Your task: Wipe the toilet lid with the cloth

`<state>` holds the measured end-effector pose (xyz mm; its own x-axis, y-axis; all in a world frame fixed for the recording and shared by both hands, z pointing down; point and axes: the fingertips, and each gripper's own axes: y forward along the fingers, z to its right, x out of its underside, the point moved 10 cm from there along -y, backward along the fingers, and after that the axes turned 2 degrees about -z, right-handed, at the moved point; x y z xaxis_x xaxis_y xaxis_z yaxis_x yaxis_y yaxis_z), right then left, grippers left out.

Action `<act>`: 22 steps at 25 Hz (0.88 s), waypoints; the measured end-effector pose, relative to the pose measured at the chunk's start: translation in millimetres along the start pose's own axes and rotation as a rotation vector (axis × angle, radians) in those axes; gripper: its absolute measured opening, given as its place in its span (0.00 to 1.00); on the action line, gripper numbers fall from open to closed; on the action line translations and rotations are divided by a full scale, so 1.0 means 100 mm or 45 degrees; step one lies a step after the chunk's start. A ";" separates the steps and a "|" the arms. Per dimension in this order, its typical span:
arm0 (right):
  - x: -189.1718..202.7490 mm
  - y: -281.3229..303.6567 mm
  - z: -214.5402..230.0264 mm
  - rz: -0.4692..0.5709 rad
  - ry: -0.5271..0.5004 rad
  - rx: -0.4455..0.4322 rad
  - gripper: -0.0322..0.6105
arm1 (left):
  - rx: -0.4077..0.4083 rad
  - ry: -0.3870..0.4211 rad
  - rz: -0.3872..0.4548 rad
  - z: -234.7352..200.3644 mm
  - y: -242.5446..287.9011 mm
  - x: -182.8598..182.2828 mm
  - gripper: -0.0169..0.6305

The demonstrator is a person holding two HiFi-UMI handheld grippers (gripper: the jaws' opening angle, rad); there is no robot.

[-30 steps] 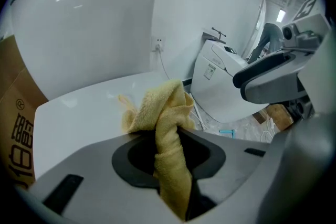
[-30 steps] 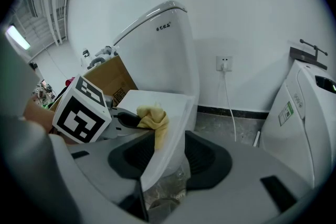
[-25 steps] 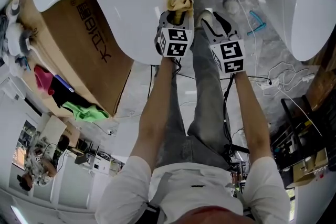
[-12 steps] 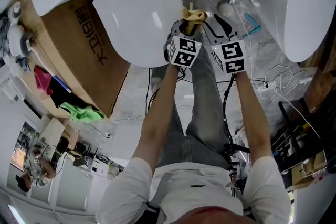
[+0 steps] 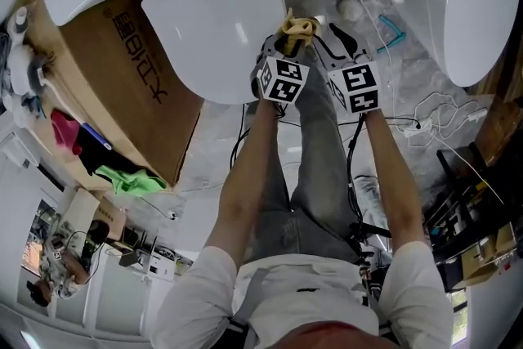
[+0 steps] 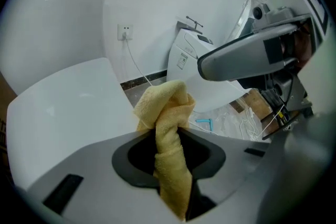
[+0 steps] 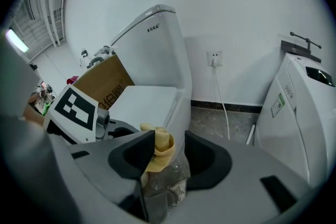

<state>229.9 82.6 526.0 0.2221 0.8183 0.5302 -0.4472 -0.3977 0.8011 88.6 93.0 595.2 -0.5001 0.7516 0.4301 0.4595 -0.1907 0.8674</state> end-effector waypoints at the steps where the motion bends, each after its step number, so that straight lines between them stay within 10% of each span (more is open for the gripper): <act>1: 0.02 0.02 -0.04 -0.007 -0.003 0.003 0.35 | 0.002 0.006 0.005 -0.01 -0.01 0.01 0.21; 22: 0.05 0.31 -1.00 -0.061 -0.047 0.018 0.35 | 0.030 -0.056 0.076 -0.65 -0.51 0.58 0.21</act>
<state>131.2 116.0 525.7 0.2746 0.8210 0.5007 -0.4230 -0.3645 0.8296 -11.3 105.6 591.8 -0.4387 0.7665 0.4691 0.5048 -0.2217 0.8343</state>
